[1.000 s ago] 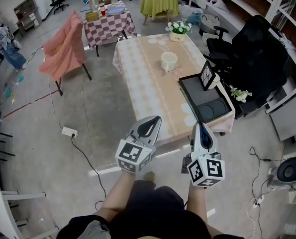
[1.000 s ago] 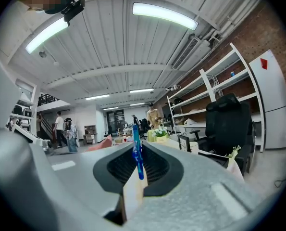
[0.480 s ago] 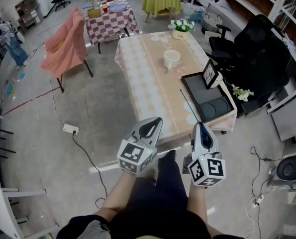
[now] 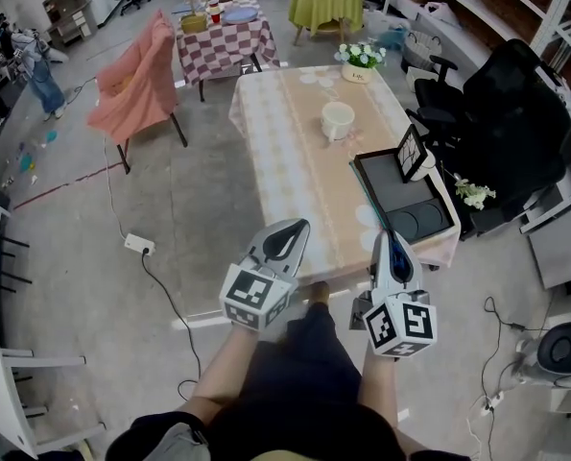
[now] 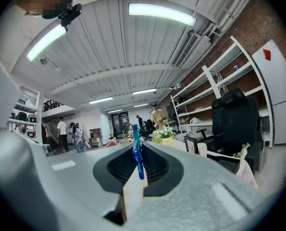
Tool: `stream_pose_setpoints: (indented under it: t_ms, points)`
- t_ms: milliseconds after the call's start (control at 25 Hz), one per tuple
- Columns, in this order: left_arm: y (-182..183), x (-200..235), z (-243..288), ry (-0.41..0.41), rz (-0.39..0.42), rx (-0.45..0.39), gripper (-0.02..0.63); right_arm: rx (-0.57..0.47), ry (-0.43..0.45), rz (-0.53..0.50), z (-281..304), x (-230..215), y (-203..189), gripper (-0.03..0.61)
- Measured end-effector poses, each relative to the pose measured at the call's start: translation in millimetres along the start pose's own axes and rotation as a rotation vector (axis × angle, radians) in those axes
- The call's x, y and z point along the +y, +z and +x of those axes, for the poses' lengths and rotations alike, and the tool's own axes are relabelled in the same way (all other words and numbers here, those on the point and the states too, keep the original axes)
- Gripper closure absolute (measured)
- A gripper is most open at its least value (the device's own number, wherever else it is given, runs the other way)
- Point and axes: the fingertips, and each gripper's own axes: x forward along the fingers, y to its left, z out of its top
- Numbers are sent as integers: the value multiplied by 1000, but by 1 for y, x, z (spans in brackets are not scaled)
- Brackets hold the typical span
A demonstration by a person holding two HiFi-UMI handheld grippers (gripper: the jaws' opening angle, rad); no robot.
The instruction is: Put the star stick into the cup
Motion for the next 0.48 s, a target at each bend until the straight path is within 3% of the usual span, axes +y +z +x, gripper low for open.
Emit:
stream_pose_setpoints:
  t_ms: [480]
  points:
    - [3,13,37,25,4,13,604,20,48,5,41,-15,2,557]
